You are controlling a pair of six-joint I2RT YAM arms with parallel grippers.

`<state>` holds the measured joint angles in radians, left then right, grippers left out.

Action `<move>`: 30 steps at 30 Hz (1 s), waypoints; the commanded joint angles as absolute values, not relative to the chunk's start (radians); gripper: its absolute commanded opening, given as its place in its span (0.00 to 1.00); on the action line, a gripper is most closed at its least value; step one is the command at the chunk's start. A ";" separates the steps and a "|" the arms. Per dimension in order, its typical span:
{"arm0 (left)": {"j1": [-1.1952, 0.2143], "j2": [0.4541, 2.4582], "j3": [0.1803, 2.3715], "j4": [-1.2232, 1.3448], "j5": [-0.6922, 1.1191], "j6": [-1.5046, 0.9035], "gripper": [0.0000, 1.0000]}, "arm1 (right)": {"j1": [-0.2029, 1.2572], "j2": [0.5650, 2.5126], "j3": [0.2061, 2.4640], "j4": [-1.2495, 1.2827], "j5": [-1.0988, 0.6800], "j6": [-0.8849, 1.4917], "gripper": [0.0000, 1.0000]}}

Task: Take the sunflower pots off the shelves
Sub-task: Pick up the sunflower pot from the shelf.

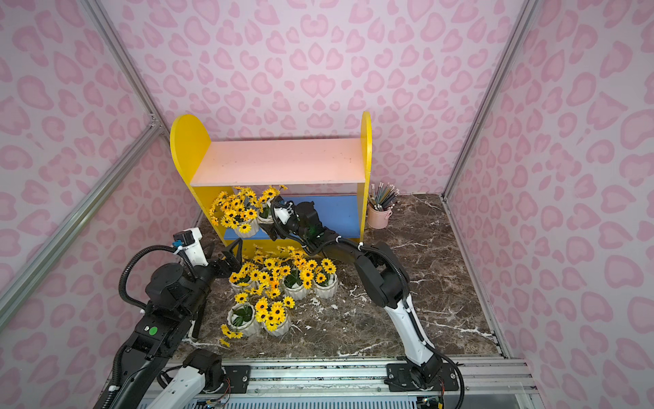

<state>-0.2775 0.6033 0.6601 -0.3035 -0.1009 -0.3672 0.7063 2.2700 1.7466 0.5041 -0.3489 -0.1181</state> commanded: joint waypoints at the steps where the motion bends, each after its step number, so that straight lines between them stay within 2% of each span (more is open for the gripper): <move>1: -0.278 0.599 0.659 -0.267 -0.087 -0.358 0.97 | 0.704 2.286 1.788 0.513 -0.412 -0.141 0.99; 13: -0.276 0.583 0.655 -0.262 -0.078 -0.347 0.97 | 0.704 2.384 1.915 0.460 -0.465 -0.138 0.98; 16: -0.277 0.580 0.656 -0.264 -0.082 -0.344 0.97 | 0.704 2.376 1.902 0.471 -0.471 -0.134 0.87; 18: -0.277 0.579 0.656 -0.265 -0.082 -0.344 0.97 | 0.702 2.366 1.889 0.478 -0.478 -0.134 0.74; 20: -0.276 0.577 0.655 -0.265 -0.080 -0.345 0.97 | 0.696 2.356 1.876 0.486 -0.481 -0.128 0.66; 22: -0.276 0.578 0.655 -0.262 -0.078 -0.345 0.97 | 0.689 2.346 1.866 0.486 -0.486 -0.125 0.52; 25: -0.277 0.577 0.655 -0.261 -0.078 -0.347 0.97 | 0.680 2.319 1.827 0.508 -0.484 -0.115 0.19; 27: -0.276 0.580 0.655 -0.259 -0.075 -0.347 0.97 | 0.673 2.295 1.789 0.541 -0.476 -0.106 0.02; 30: -0.277 0.584 0.654 -0.259 -0.072 -0.347 0.97 | 0.659 2.236 1.720 0.612 -0.466 -0.070 0.00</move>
